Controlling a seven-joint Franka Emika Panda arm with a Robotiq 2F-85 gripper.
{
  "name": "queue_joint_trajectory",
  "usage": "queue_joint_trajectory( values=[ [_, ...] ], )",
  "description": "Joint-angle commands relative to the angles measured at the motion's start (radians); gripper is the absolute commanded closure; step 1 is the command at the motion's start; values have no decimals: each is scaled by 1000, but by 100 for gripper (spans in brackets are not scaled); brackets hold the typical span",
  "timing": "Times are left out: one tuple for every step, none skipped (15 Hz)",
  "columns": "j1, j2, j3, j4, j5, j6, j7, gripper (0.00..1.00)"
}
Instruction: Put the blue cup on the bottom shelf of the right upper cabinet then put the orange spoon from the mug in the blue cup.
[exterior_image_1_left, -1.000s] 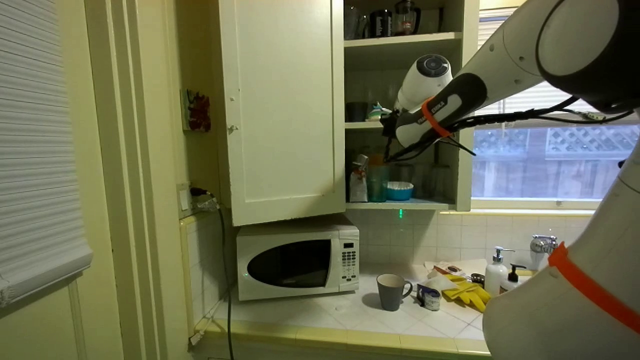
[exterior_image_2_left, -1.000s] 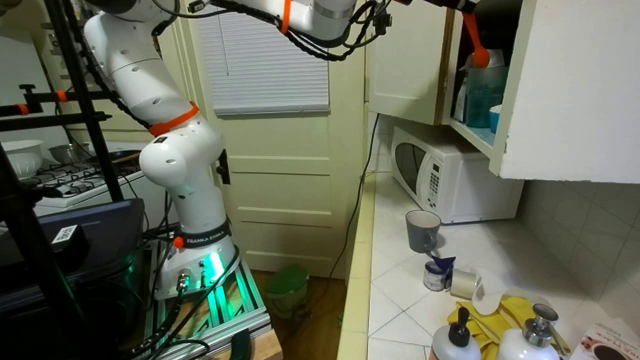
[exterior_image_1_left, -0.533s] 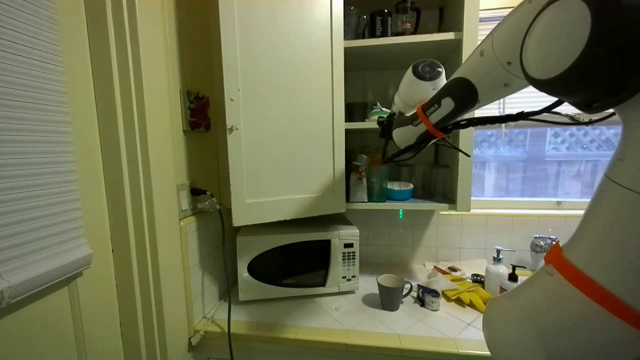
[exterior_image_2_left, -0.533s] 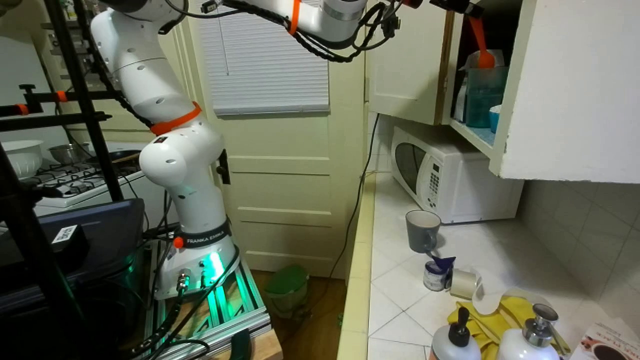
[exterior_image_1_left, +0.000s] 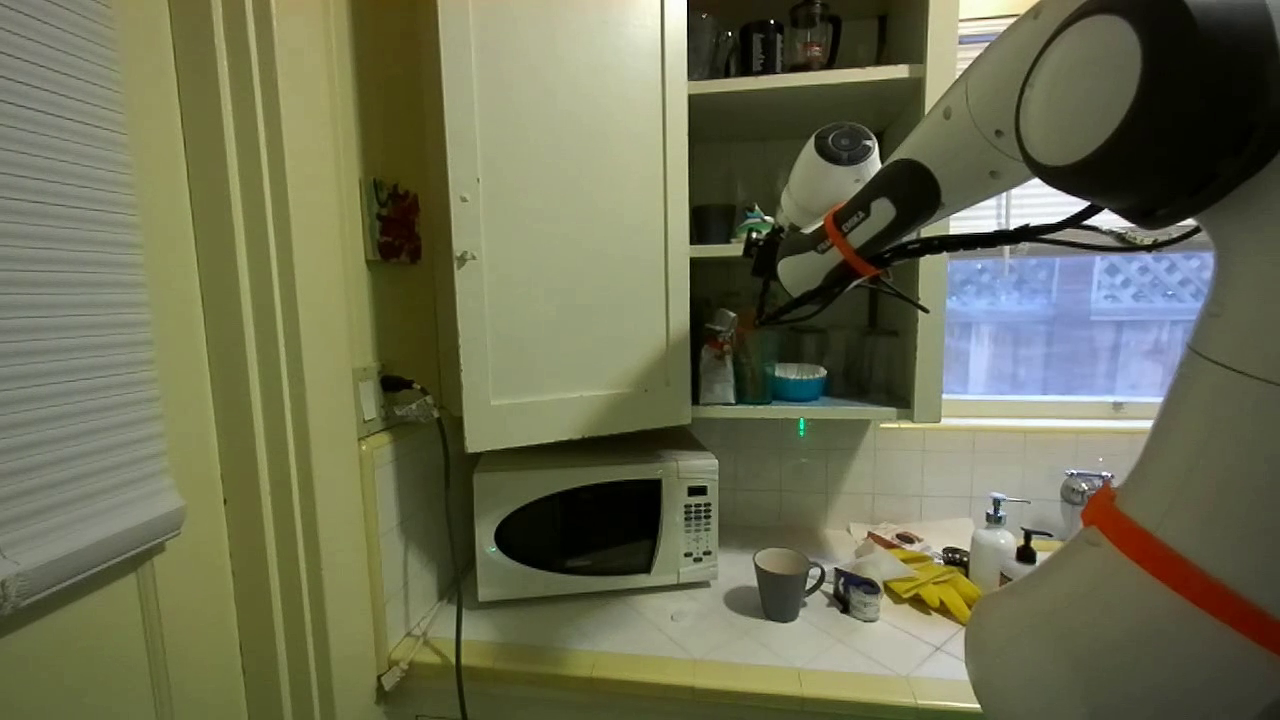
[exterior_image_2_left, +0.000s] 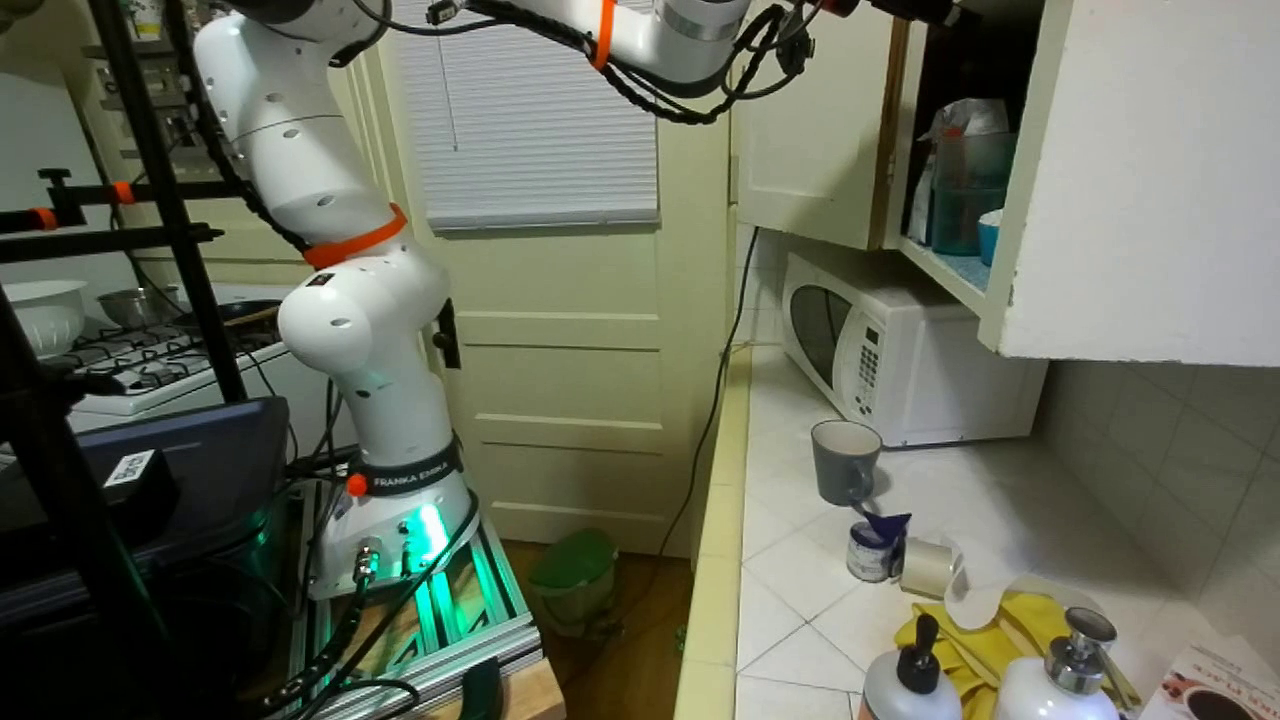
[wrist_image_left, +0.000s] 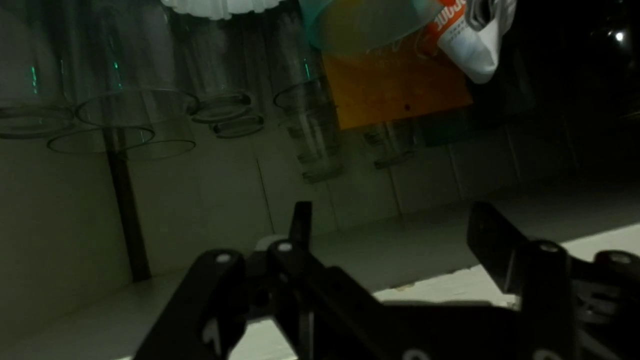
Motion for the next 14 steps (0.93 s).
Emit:
queue_joint_trajectory(
  values=[
    [-5,11,13,15,2,-20,22,0],
    [-2,2,15,6,7,-41,22,0],
    [-17,-5,26,3,-9,-54,39,0],
    [-3,-14,21,-9,5,-82,24,0],
    [-6,-22,25,-15,3,-97,30,0],
    [-25,-30,40,-18,-19,-123,57,0],
    [-27,-44,46,-29,-22,-152,67,0],
    [-23,-59,48,-39,-15,-191,67,0],
    [-14,-70,47,-46,-1,-233,59,0],
    [-1,-79,44,-50,20,-280,44,0],
    [3,-92,48,-48,35,-355,43,0],
    [30,-99,27,-46,27,-401,55,0],
    [37,-108,26,-43,29,-459,62,0],
    [48,-115,21,-42,31,-508,63,0]
  ],
)
